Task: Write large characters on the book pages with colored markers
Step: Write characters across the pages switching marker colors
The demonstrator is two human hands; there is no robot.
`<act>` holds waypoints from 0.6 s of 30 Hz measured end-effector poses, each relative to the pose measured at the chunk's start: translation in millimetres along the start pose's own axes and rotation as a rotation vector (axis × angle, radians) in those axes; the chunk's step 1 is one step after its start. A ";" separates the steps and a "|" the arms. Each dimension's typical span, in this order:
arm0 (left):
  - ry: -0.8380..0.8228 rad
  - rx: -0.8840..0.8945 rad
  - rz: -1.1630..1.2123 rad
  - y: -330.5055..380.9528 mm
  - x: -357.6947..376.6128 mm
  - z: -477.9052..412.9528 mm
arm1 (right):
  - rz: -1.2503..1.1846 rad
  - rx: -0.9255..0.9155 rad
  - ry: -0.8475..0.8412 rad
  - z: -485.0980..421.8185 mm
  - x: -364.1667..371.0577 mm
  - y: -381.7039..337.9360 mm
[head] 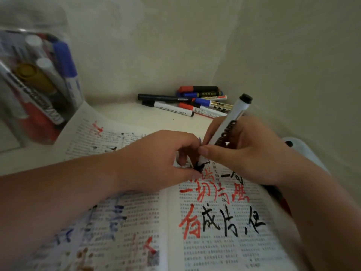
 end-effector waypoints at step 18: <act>-0.054 -0.017 0.039 2.9 1.3 -3.9 | 0.071 0.005 -0.025 3.9 4.7 2.8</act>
Point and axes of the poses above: each hand's wrist, its own z-axis away from the middle knuckle, its own x-axis out of the palm, y = z × x, the point moved 3 cm from there along -z, towards the middle knuckle, and after that the axes turned 15 degrees about x, right-handed, at the moved point
